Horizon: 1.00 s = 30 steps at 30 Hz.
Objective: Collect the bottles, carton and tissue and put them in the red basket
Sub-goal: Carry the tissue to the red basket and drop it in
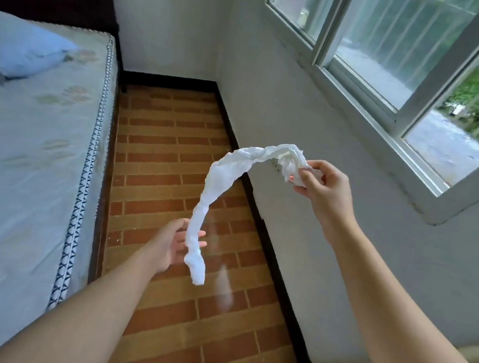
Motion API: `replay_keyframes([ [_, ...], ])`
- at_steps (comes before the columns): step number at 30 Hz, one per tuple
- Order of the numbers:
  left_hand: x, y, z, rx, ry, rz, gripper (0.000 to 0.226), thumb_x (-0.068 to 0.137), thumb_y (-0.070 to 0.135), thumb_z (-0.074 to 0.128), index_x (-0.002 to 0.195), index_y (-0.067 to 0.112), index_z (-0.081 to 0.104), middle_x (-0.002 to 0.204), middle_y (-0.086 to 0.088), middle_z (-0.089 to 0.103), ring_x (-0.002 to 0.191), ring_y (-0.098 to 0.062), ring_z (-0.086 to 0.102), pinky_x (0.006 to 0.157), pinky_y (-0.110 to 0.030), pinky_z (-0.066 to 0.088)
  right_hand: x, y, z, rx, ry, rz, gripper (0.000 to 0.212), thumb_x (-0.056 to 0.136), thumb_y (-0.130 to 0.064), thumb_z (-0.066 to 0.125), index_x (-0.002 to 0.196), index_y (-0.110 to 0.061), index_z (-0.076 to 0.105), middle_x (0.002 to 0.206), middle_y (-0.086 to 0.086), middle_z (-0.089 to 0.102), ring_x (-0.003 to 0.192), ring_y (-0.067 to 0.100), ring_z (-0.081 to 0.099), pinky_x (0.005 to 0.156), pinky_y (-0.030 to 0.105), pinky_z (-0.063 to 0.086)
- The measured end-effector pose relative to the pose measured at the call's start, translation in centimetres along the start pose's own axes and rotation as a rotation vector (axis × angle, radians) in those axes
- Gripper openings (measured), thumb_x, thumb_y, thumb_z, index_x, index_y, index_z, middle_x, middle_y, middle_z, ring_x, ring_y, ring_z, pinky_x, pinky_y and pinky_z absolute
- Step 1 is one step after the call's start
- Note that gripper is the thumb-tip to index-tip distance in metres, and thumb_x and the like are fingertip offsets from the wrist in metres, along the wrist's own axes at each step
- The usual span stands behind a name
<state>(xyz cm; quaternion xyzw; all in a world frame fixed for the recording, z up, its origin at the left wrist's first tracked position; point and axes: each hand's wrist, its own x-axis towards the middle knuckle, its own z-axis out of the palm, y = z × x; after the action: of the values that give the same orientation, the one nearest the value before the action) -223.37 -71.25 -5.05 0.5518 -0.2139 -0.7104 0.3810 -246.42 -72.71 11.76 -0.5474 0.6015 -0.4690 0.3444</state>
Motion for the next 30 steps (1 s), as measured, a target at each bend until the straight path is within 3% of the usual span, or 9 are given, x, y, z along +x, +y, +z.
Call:
replay_keyframes([
  [3,-3.8,-1.4,-2.6,-0.139,0.05,0.019,0.023,0.093,0.026,0.04,0.103,0.013,0.056,0.104,-0.013,0.065,0.09,-0.031,0.063,0.082,-0.051,0.05,-2.4,-1.2,2.2,-0.022,-0.096,-0.041,0.01,0.085,-0.005,0.055,0.086,-0.012,0.063,0.076,-0.003,0.061,0.075,0.013,0.062,0.082,0.037,0.056],
  [10,-10.5,-3.1,-9.5,-0.333,0.139,0.029,0.039,0.094,0.033,0.034,0.122,0.01,0.051,0.11,-0.013,0.058,0.105,-0.028,0.055,0.094,-0.048,0.041,-6.5,-4.8,9.6,-0.085,-0.31,-0.15,0.007,0.087,-0.012,0.057,0.089,-0.014,0.063,0.081,-0.004,0.063,0.08,0.021,0.067,0.083,0.047,0.055],
  [15,-15.7,-4.3,-16.2,-0.384,0.397,0.098,0.03,0.092,0.035,0.045,0.112,0.014,0.053,0.101,-0.01,0.064,0.083,-0.028,0.063,0.072,-0.041,0.051,-9.9,-8.0,16.9,-0.146,-0.467,-0.263,0.007,0.087,-0.014,0.056,0.089,-0.016,0.063,0.081,0.003,0.064,0.085,0.034,0.066,0.079,0.055,0.054],
  [17,-18.3,-5.0,-19.8,-0.42,0.45,0.127,0.027,0.092,0.036,0.045,0.107,0.016,0.055,0.112,-0.012,0.063,0.091,-0.031,0.061,0.08,-0.044,0.049,-11.6,-9.3,20.4,-0.16,-0.525,-0.302,0.009,0.087,-0.016,0.055,0.089,-0.014,0.064,0.077,0.002,0.064,0.076,0.035,0.066,0.071,0.04,0.058],
  [19,-21.3,-6.0,-23.6,-0.475,0.5,0.17,0.026,0.093,0.035,0.043,0.107,0.017,0.055,0.12,-0.014,0.059,0.094,-0.032,0.061,0.079,-0.043,0.051,-13.7,-10.4,24.2,-0.164,-0.583,-0.359,0.015,0.088,-0.017,0.054,0.093,-0.008,0.065,0.068,-0.005,0.059,0.056,0.014,0.06,0.046,0.014,0.044],
  [21,-24.5,-7.2,-27.8,-0.543,0.543,0.194,0.026,0.093,0.036,0.043,0.107,0.019,0.057,0.122,-0.012,0.057,0.089,-0.027,0.062,0.072,-0.042,0.051,-16.2,-11.8,27.9,-0.15,-0.637,-0.39,0.016,0.088,-0.015,0.054,0.094,-0.004,0.064,0.066,-0.008,0.057,0.046,0.0,0.052,0.036,0.005,0.032],
  [23,-27.9,-8.6,-32.0,-0.651,0.507,0.199,0.037,0.091,0.038,0.043,0.121,0.021,0.057,0.133,-0.006,0.053,0.094,-0.022,0.059,0.072,-0.042,0.048,-19.1,-13.4,31.6,-0.114,-0.729,-0.388,0.016,0.089,-0.012,0.054,0.098,-0.003,0.063,0.075,0.0,0.063,0.056,-0.001,0.057,0.043,0.004,0.04],
  [27,-34.9,-11.2,-38.7,-0.75,0.573,0.286,0.044,0.091,0.037,0.043,0.13,0.018,0.05,0.132,-0.01,0.051,0.101,-0.023,0.058,0.076,-0.041,0.048,-25.4,-16.3,39.2,-0.06,-0.903,-0.428,0.009,0.089,-0.011,0.054,0.089,-0.012,0.062,0.084,0.011,0.064,0.085,0.032,0.066,0.077,0.04,0.057],
  [30,-39.5,-13.0,-42.4,-0.795,0.697,0.372,0.045,0.092,0.036,0.043,0.131,0.015,0.049,0.126,-0.012,0.054,0.098,-0.024,0.06,0.076,-0.042,0.05,-29.8,-18.4,44.0,-0.046,-0.977,-0.482,0.01,0.088,-0.016,0.055,0.093,-0.014,0.063,0.085,0.012,0.066,0.083,0.035,0.065,0.08,0.054,0.053],
])
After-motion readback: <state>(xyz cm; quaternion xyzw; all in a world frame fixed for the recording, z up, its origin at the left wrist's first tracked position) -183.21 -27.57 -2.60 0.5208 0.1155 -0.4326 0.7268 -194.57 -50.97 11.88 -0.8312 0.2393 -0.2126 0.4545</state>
